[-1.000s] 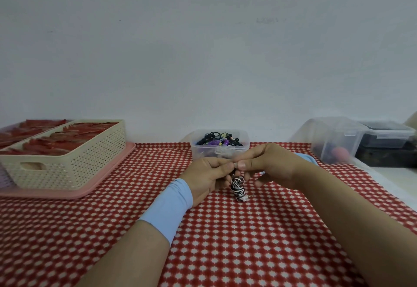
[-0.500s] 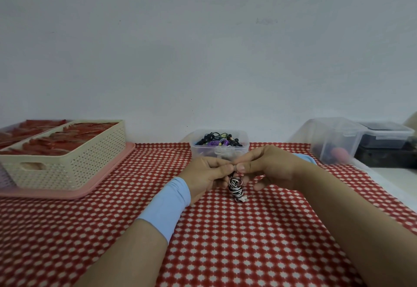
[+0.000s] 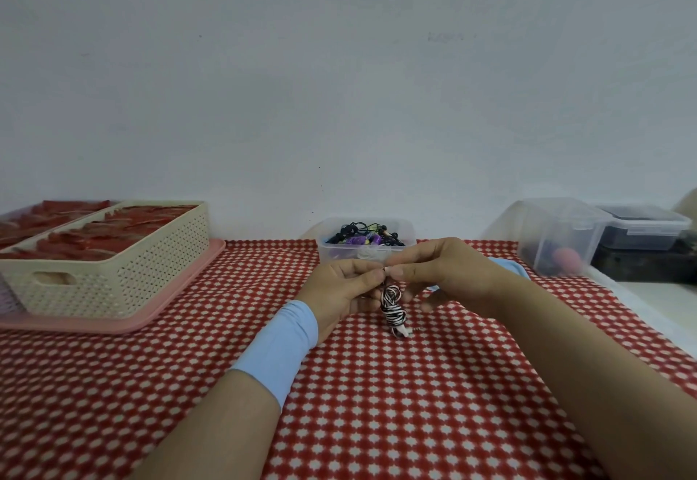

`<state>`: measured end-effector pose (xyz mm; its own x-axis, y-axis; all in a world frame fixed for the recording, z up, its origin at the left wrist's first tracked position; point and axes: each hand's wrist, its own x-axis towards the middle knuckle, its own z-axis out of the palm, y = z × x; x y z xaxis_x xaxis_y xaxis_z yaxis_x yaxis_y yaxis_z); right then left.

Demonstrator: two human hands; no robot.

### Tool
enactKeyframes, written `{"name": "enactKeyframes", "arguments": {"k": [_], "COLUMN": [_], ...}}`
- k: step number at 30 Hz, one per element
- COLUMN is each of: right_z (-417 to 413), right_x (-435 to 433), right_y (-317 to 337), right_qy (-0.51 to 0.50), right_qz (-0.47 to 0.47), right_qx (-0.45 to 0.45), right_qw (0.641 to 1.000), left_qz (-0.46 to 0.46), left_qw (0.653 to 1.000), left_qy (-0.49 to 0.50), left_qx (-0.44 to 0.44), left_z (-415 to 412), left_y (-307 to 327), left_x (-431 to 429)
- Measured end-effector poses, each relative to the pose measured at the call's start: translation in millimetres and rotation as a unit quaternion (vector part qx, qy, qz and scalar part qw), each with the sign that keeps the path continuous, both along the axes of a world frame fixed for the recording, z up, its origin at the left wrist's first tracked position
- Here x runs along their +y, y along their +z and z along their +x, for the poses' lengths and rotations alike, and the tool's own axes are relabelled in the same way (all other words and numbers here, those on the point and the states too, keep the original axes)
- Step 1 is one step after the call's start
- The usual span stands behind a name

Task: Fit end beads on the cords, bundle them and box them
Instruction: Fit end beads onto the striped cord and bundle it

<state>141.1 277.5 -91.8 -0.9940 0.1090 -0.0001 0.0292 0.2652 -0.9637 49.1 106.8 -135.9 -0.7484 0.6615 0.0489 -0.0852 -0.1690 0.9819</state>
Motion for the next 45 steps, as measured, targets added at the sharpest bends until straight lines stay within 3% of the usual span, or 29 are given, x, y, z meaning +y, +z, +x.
{"name": "enactKeyframes", "arguments": {"k": [17,27,34,45], "right_z": [-8.3,-10.1,2.3,-1.5], "right_x": [-4.0,-5.4,-0.6,1.7], "right_y": [-7.9,-9.2,-1.8,-4.0], "right_qy": [-0.042,-0.056,-0.003,-0.013], "right_qz": [0.134,0.18,-0.006,-0.046], "right_qx": [0.136,0.157,0.034,0.004], "right_qw": [0.981,0.969,0.999,0.999], "left_qz": [-0.007,-0.009,0.001,0.007], "left_qw": [1.0,1.0,1.0,0.999], "left_qy": [0.01,0.009,-0.018,-0.005], "left_qx": [0.009,-0.007,0.006,0.041], "left_z": [2.2,1.8,3.3,5.3], "left_y": [-0.4,-1.3,1.1,6.1], "left_x": [0.2,0.6,-0.3,4.3]}}
